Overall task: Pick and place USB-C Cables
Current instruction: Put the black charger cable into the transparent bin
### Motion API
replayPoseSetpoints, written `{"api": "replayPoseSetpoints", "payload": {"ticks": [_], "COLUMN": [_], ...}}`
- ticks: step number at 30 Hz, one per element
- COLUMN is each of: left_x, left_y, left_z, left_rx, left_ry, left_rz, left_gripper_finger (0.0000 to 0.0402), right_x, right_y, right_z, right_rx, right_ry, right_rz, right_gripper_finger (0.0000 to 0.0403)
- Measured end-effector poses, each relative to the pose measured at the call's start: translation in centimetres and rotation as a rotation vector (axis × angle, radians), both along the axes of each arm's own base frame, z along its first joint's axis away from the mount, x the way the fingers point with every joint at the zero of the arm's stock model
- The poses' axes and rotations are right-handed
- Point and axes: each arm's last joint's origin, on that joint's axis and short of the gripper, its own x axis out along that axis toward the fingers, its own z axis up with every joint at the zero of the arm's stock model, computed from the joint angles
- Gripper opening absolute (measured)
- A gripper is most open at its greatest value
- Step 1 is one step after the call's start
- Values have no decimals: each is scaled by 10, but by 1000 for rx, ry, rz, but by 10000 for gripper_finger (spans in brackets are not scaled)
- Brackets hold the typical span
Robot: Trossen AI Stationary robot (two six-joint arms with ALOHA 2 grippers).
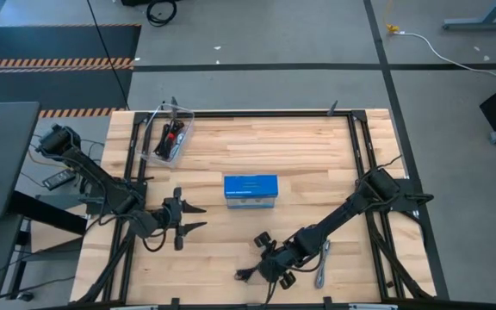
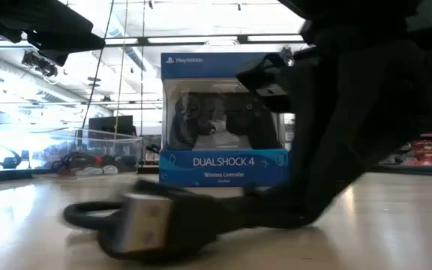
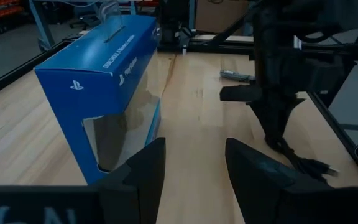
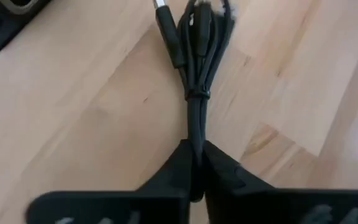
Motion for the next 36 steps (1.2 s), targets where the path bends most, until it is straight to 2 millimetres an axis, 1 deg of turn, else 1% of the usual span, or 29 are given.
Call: {"api": "replayPoseSetpoints", "payload": {"ticks": [1, 5, 8, 13, 18, 21, 24, 26, 28, 32, 34, 36], "left_x": [0, 0, 0, 0, 1, 2, 3, 4, 4, 7, 8, 10], "left_y": [0, 0, 0, 0, -1, 0, 1, 1, 1, -1, 0, 3], "left_z": [0, 0, 0, 0, 3, 5, 5, 5, 8, 21, 27, 28], "left_rx": [0, -1, -1, 4, 77, 116, 152, 185, 214, 254, 265, 279], "left_ry": [-1, -1, -2, -3, -16, -26, -26, -21, -35, -141, -188, -194], "left_rz": [0, 0, 0, -2, -25, -32, -34, -55, -66, -75, -70, -59], "left_gripper_finger": [174, 174, 174, 174, 174, 174, 174, 177, 183, 204, 217, 229], "right_x": [-1, -2, -4, -6, -12, -13, -7, -3, 2, 12, 16, 18], "right_y": [0, -1, -4, -13, -26, -31, -38, -46, -55, -72, -77, -80], "right_z": [0, 1, 12, 55, 98, 120, 136, 140, 140, 140, 143, 149], "right_rx": [-4, -3, -30, -75, -104, -102, -80, -72, -78, -73, -62, -67], "right_ry": [8, 13, -13, -165, -306, -404, -500, -530, -527, -529, -562, -608], "right_rz": [2, -16, -45, -116, -187, -201, -206, -213, -207, -221, -236, -228], "right_gripper_finger": [18, 14, 11, 11, 10, 10, 10, 10, 10, 10, 10, 10]}}
